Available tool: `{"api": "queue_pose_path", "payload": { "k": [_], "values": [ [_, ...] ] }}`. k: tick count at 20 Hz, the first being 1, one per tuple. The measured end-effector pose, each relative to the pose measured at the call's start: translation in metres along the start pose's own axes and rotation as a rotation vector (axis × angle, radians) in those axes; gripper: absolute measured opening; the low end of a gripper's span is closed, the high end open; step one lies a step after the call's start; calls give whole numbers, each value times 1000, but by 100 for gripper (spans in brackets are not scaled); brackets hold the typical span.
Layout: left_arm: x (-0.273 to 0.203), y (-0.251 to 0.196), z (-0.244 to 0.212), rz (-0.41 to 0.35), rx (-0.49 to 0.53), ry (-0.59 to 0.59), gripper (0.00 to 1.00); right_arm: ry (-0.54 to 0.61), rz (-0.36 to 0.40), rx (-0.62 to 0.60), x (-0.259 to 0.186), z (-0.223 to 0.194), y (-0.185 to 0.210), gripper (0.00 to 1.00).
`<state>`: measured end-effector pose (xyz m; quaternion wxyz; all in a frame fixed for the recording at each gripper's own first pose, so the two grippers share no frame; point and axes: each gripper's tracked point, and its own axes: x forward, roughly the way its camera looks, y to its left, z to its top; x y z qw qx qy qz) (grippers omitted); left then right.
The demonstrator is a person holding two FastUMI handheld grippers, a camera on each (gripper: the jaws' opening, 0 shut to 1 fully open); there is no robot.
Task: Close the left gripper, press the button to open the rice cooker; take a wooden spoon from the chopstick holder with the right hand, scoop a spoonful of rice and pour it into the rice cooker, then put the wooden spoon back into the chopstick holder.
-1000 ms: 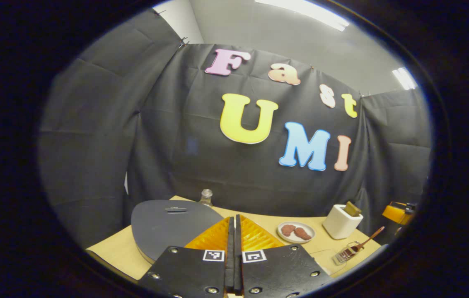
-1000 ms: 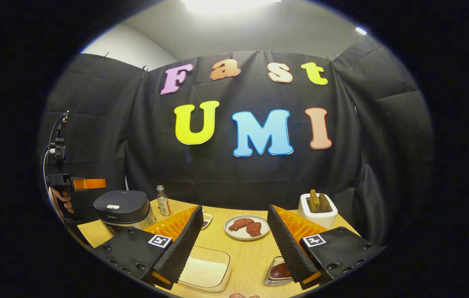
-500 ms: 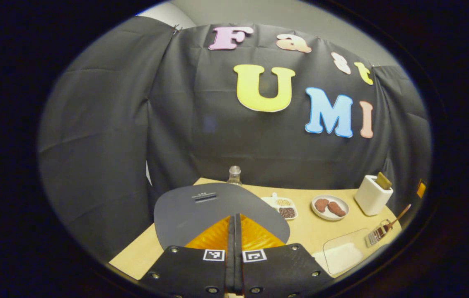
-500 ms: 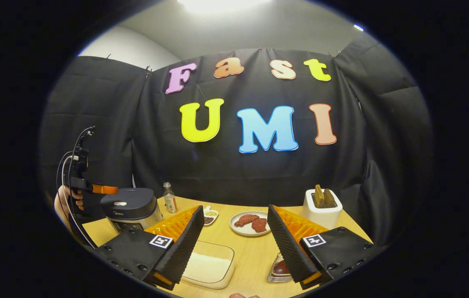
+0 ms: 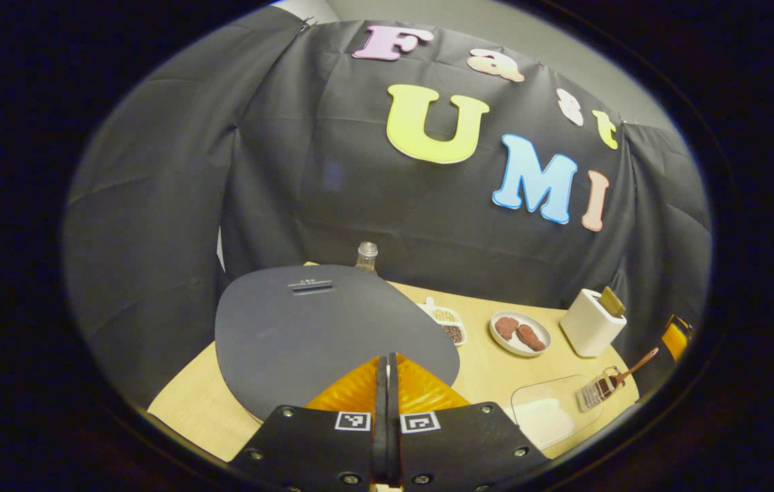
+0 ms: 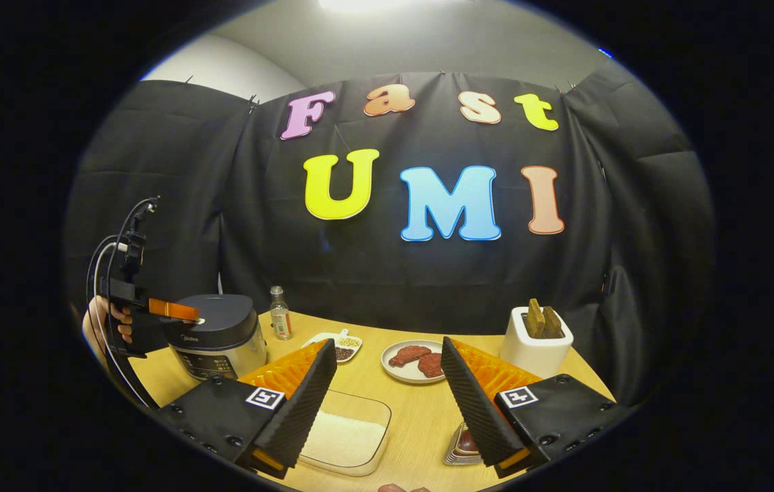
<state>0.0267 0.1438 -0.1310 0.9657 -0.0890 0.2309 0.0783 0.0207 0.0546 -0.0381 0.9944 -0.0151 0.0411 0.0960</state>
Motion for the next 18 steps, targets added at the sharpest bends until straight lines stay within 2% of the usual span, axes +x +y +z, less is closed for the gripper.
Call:
{"api": "queue_pose_path", "payload": {
  "k": [3,4,5,7,8,9,10,11,12,14,18],
  "values": [
    [6,-1,-9,-12,11,35,2,-15,12,3,1,2,0,98],
    [6,-2,-6,-26,21,26,2,-19,9,0,1,1,-2,93],
    [6,-2,-9,-39,23,37,2,-19,7,-2,1,0,-4,98],
    [6,-1,-11,-58,18,45,2,-27,6,3,0,-1,-7,98],
    [6,0,-12,-61,15,47,2,-32,7,13,1,-1,-9,93],
    [6,1,-13,-60,11,46,2,-36,12,25,1,-1,-10,93],
    [7,0,-12,-56,5,44,2,-39,20,36,0,-1,-10,93],
    [6,0,-14,-50,5,48,2,-44,29,44,0,-1,-11,98],
    [6,0,-15,-41,10,45,0,-46,37,47,0,0,-11,98],
    [4,0,-20,-8,32,75,2,-49,42,47,0,1,-14,98],
    [8,-1,-17,63,58,49,2,-53,47,62,11,2,-18,98]
  ]
}}
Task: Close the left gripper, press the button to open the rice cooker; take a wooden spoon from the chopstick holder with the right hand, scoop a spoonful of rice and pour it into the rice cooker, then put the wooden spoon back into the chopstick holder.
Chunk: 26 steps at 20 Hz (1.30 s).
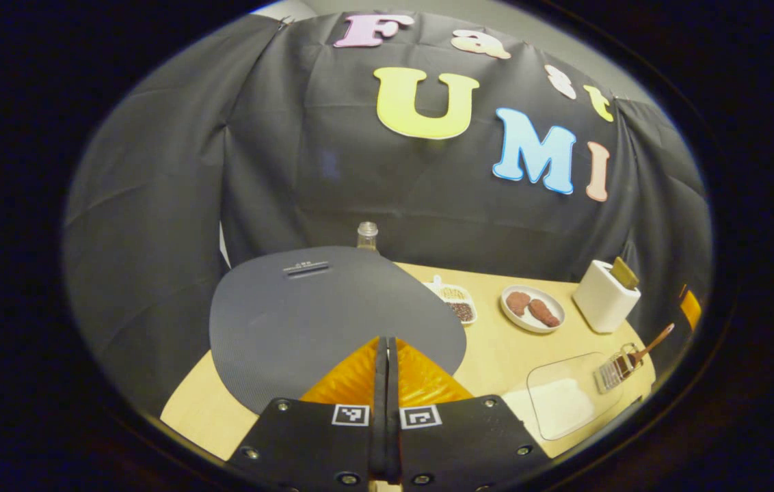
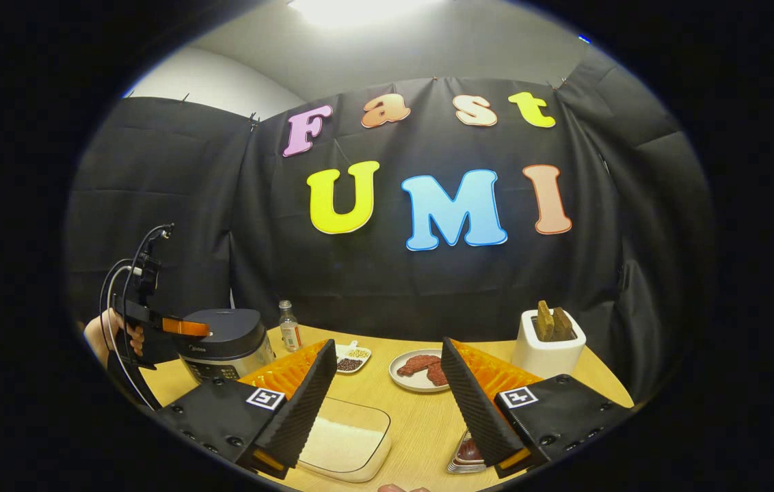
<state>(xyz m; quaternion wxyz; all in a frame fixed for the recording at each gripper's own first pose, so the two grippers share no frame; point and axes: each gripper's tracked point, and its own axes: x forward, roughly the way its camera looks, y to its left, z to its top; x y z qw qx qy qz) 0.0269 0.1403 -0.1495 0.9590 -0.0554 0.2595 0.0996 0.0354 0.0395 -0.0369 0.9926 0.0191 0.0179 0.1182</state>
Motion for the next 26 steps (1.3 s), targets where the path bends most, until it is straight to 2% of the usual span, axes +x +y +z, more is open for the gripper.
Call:
{"api": "queue_pose_path", "payload": {
  "k": [3,5,8,10,12,13,14,18,19,20,22,24,26],
  "values": [
    [-5,0,8,29,-89,-62,4,44,-13,30,9,-7,-8,98],
    [-16,-1,15,53,-71,-90,2,43,-43,29,9,-6,-19,98],
    [-49,1,66,123,-20,-247,2,28,-83,58,8,-1,-34,98],
    [-82,-4,105,142,-42,-352,1,13,-111,81,6,3,-43,98],
    [-106,-18,122,91,-91,-420,0,4,-130,93,4,6,-50,98],
    [-120,-20,128,75,-108,-449,2,1,-140,92,3,8,-53,98],
    [-131,-21,133,66,-108,-477,0,5,-154,84,2,7,-58,98],
    [-150,-39,134,9,-60,-522,1,11,-219,11,-13,17,-81,98],
    [-150,-50,135,-18,-63,-527,10,11,-234,7,-16,20,-85,98],
    [-153,-57,132,-40,-66,-527,12,9,-244,5,-21,22,-89,98],
    [-143,-67,127,-29,-38,-544,52,8,-289,-3,-31,28,-106,98],
    [-132,-60,128,43,20,-556,91,-1,-375,-28,-45,36,-132,98],
    [-125,-67,123,59,53,-550,92,-10,-448,-29,-57,41,-153,98]
  ]
}}
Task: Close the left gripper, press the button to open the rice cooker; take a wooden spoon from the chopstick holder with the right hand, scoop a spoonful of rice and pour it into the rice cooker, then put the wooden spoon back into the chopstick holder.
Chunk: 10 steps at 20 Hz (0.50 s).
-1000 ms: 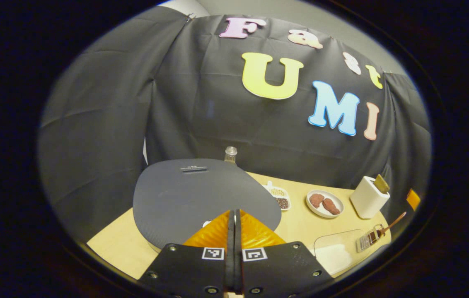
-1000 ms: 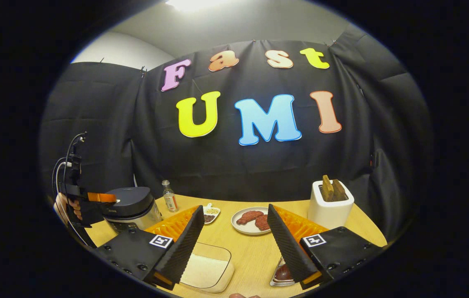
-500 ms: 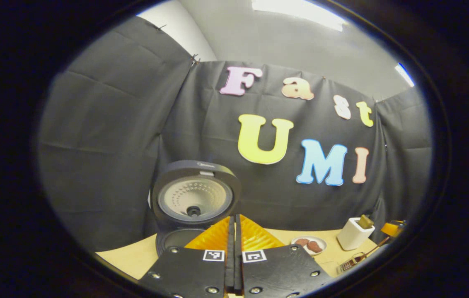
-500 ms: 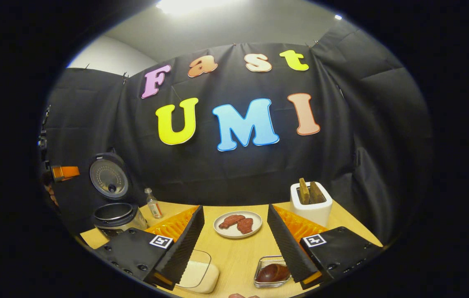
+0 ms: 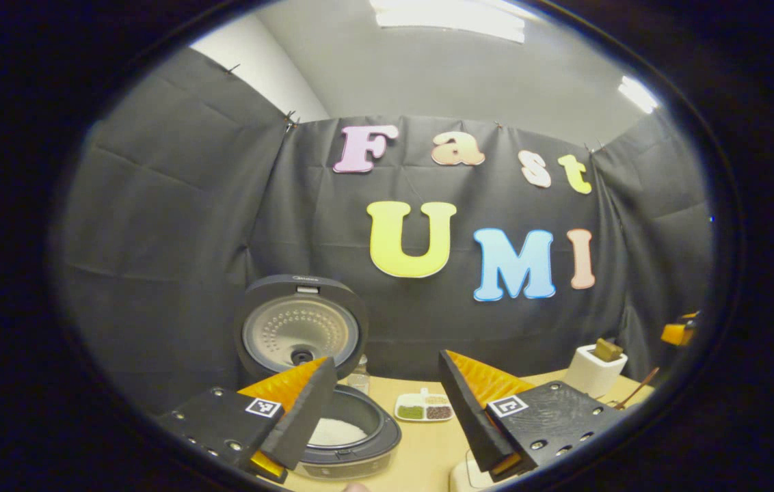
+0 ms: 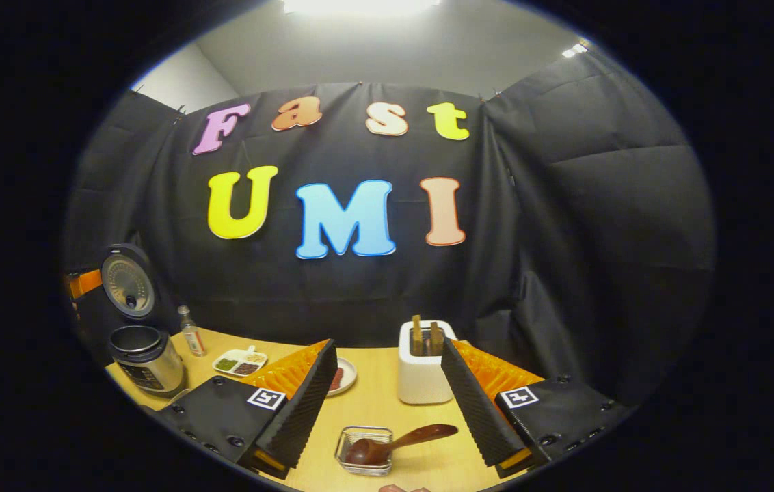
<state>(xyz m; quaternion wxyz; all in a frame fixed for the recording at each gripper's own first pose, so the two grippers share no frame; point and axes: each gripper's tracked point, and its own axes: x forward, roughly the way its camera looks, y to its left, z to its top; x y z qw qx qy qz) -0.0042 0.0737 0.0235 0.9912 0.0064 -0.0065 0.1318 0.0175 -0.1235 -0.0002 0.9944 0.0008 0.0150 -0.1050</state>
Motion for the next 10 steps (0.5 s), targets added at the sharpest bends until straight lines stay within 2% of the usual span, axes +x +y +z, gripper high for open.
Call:
{"api": "queue_pose_path", "payload": {
  "k": [3,6,10],
  "values": [
    [4,-21,-20,-57,-54,38,92,20,-26,45,-1,-9,-18,98],
    [7,-18,-32,-51,-54,51,92,53,-63,74,1,-32,-41,98],
    [4,-26,-29,-60,-77,44,93,120,-69,137,9,-74,-50,98]
  ]
}}
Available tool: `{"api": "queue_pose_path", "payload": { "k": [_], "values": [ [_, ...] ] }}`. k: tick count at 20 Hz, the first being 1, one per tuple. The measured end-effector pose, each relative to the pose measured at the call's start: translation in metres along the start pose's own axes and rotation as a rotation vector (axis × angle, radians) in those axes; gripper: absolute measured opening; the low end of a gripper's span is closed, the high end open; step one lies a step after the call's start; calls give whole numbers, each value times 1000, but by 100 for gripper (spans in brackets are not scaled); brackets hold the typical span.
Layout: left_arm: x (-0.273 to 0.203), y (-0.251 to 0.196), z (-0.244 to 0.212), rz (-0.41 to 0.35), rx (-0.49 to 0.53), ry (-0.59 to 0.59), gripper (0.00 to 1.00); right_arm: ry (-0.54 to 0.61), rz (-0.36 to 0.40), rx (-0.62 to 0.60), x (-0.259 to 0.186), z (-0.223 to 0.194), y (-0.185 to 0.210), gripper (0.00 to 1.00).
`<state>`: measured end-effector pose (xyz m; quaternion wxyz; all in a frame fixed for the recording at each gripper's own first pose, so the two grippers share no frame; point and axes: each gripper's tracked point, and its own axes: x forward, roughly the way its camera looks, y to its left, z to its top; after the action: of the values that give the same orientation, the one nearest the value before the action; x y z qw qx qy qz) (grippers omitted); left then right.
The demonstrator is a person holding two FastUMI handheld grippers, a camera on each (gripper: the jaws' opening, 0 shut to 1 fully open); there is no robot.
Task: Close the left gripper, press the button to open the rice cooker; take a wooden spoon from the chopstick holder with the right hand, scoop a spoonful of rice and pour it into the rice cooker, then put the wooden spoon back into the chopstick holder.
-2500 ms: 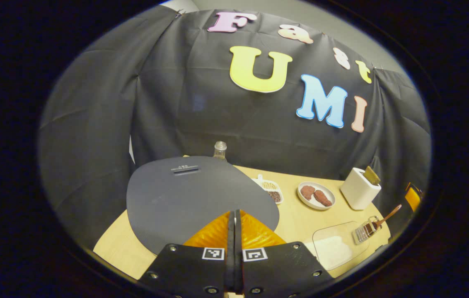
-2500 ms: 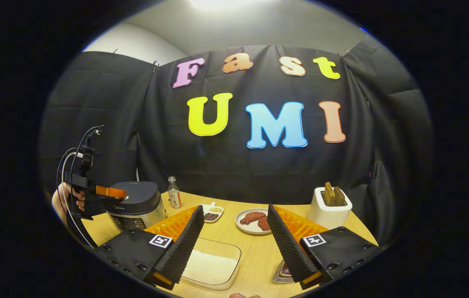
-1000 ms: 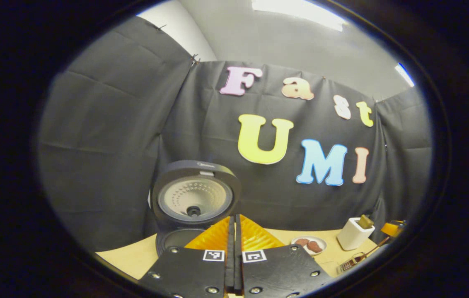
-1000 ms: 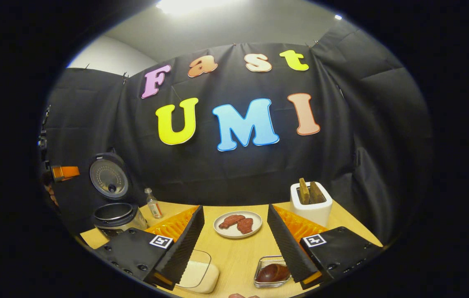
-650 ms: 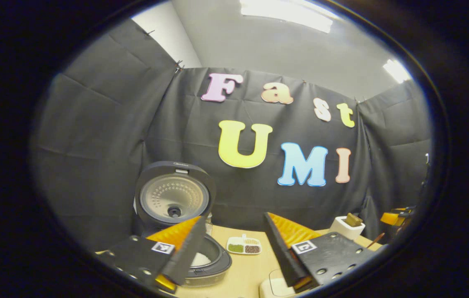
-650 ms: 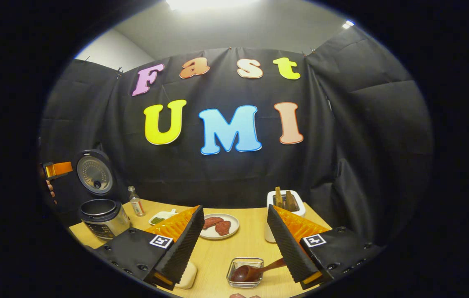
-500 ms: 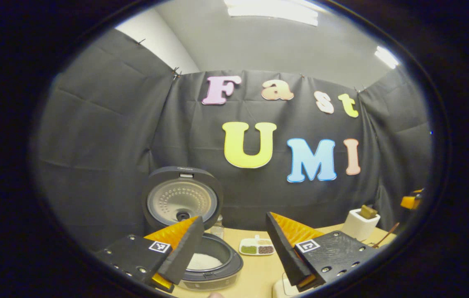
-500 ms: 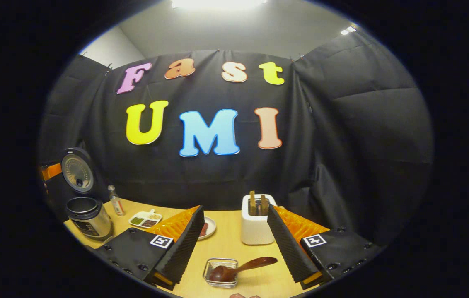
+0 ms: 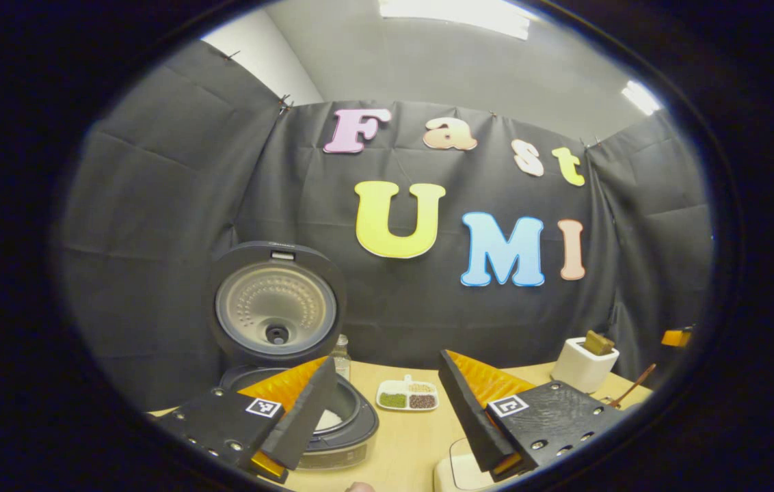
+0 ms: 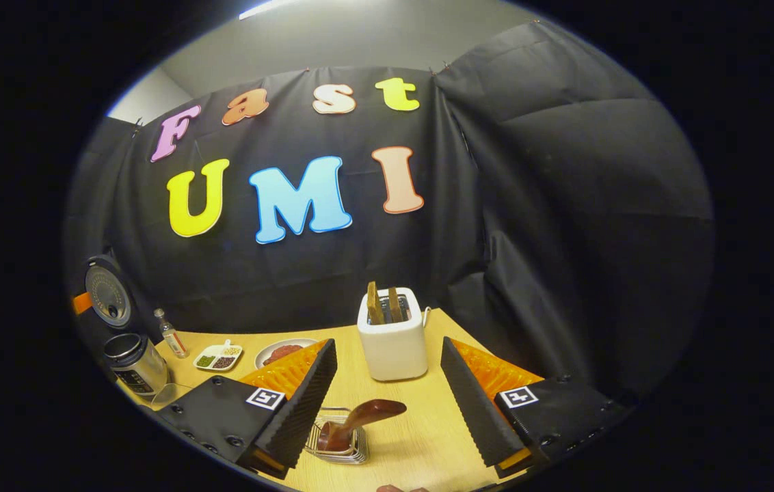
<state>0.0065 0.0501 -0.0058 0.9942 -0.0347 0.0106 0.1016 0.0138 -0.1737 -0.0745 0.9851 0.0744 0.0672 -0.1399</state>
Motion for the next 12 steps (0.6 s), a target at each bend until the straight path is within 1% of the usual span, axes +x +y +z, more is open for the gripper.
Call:
{"api": "queue_pose_path", "payload": {
  "k": [2,3,6,7,8,9,10,12],
  "values": [
    [-2,-5,-2,-11,-4,3,92,33,-4,12,6,-21,-3,98],
    [-4,-8,-4,-19,5,8,93,44,0,19,8,-29,-3,98],
    [-6,-13,-3,-23,66,6,92,28,-34,68,18,-39,-14,98],
    [-7,-17,-3,-25,87,7,92,30,-26,106,22,-43,-14,98],
    [-9,-19,-5,-29,100,10,92,36,-3,151,25,-49,-9,93],
    [-10,-23,-7,-39,103,17,93,45,21,191,29,-54,-4,98],
    [-8,-27,-12,-50,99,31,93,57,31,217,35,-61,-2,98],
    [-5,-30,-18,-58,89,49,92,72,40,227,44,-73,1,98]
  ]
}}
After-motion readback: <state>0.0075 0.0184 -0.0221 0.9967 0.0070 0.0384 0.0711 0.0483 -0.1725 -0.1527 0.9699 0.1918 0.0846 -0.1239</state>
